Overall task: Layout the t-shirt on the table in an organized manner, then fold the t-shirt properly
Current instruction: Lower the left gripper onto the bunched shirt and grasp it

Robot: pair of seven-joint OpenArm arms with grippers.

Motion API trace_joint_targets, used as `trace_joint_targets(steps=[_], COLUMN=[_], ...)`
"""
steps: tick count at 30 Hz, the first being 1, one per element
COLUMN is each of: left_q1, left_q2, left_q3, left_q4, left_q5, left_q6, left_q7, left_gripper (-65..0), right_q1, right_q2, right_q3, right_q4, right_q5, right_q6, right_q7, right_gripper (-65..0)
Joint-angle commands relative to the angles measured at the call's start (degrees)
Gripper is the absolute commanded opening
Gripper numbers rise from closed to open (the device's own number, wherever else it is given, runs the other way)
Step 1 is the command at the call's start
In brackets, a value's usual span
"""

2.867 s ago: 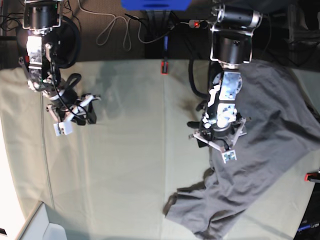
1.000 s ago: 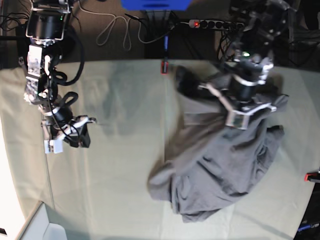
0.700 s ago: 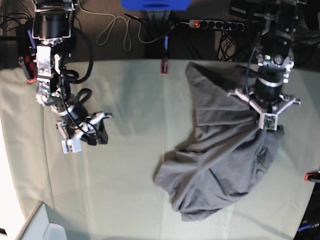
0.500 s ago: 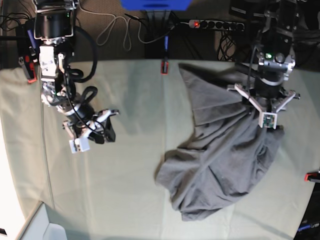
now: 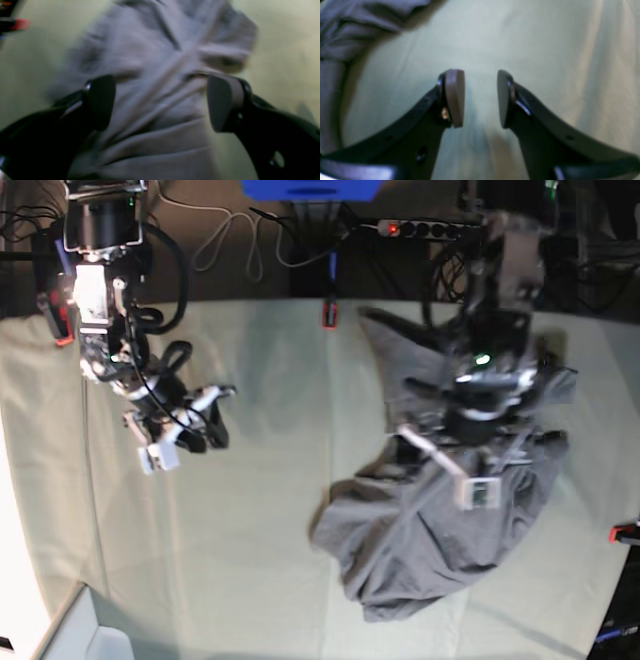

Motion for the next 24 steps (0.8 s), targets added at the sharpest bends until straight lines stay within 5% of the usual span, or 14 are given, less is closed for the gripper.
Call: trace_joint_targets(steps=[1, 16, 19, 24], left_q1=[-3.1, -18.9, -19.1, -18.6], left_q2=[0.4, 4.2, 4.8, 4.9], left_q3=[1.0, 3.0, 3.0, 3.1], left_q4=[-2.0, -31.1, -31.4, -31.7], left_q5=[0.4, 0.2, 0.0, 0.0], left_q6=[0.5, 0.2, 0.1, 0.1], left_q7=[-0.8, -0.9, -0.9, -6.7], left_gripper=[-9.6, -10.0, -17.8, -42.5], right_q1=[0.9, -0.1, -0.1, 0.0], right_q2=[0.7, 3.5, 3.5, 3.4], right_q3=[0.3, 0.4, 0.4, 0.4], right_q4=[1.1, 1.1, 1.0, 1.0], right_q5=[0.7, 0.7, 0.7, 0.7], right_q6=[0.0, 0.0, 0.0, 0.0], right_q7=[1.5, 1.4, 1.4, 1.4], right_gripper=[-42.4, -42.4, -42.4, -42.4])
